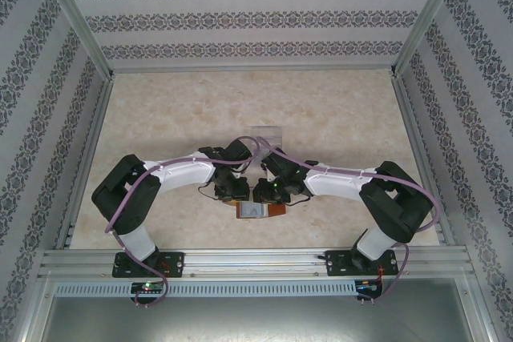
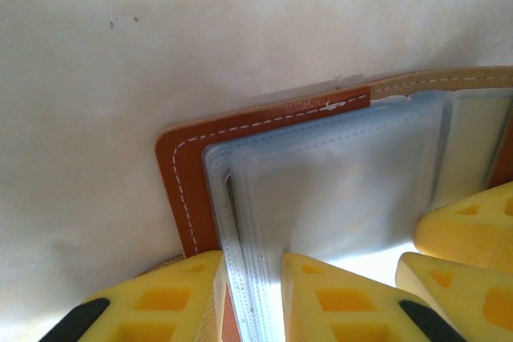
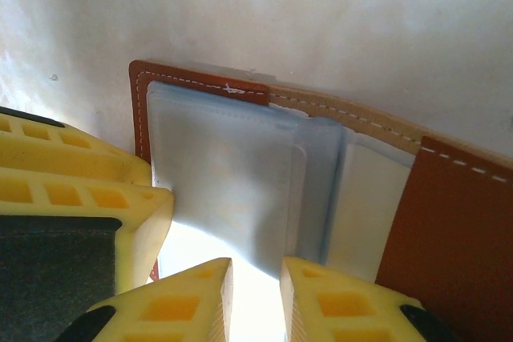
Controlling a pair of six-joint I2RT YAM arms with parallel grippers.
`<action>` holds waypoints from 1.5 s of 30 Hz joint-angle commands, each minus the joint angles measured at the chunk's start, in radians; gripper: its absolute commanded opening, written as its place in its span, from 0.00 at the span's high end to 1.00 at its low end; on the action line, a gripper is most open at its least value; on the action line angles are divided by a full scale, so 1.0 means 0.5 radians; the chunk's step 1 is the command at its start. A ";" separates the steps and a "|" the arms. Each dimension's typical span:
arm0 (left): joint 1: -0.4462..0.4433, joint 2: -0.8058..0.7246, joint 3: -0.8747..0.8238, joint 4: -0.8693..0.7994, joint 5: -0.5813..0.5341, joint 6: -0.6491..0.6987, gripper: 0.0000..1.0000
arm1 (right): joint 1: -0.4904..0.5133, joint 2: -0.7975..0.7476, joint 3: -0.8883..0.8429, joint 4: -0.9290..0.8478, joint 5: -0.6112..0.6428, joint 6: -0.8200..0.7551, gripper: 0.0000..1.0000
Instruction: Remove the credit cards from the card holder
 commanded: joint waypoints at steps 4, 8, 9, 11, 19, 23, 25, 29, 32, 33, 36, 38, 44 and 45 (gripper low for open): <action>-0.026 0.056 -0.025 -0.050 -0.027 0.009 0.74 | 0.028 0.020 0.018 -0.174 0.118 -0.035 0.73; -0.024 0.056 -0.024 -0.054 -0.028 0.008 0.74 | 0.033 0.010 0.031 -0.209 0.143 -0.047 0.72; -0.025 0.056 -0.021 -0.059 -0.026 0.009 0.74 | 0.037 0.010 0.035 -0.216 0.144 -0.050 0.72; -0.024 0.053 -0.016 -0.062 -0.028 0.010 0.74 | 0.034 0.005 0.036 -0.218 0.149 -0.051 0.71; -0.024 0.050 -0.017 -0.059 -0.024 0.010 0.74 | 0.040 -0.060 0.023 -0.157 0.100 -0.025 0.75; -0.024 0.050 -0.021 -0.059 -0.026 0.009 0.75 | 0.042 -0.078 0.022 -0.116 0.070 -0.008 0.80; -0.025 0.050 -0.020 -0.055 -0.025 0.010 0.75 | 0.040 -0.070 0.029 -0.110 0.064 -0.005 0.81; -0.025 0.053 -0.016 -0.053 -0.019 0.012 0.76 | 0.040 -0.043 0.029 -0.077 0.039 0.004 0.82; -0.024 0.055 -0.017 -0.054 -0.011 0.010 0.76 | 0.042 -0.021 0.026 -0.056 0.027 0.011 0.81; -0.026 0.057 -0.015 -0.051 -0.012 0.014 0.76 | 0.042 -0.018 0.023 -0.047 0.025 0.014 0.81; -0.024 0.059 -0.016 -0.050 -0.008 0.016 0.76 | 0.042 -0.003 0.027 -0.041 0.018 0.017 0.78; -0.026 0.059 -0.018 -0.050 -0.008 0.015 0.76 | 0.044 0.008 0.029 -0.035 0.015 0.016 0.77; -0.024 0.054 -0.014 -0.053 -0.006 0.011 0.76 | 0.047 0.046 0.032 -0.002 -0.006 0.017 0.80; -0.024 0.052 -0.013 -0.052 -0.004 0.010 0.76 | 0.046 0.055 0.034 0.003 -0.006 0.020 0.80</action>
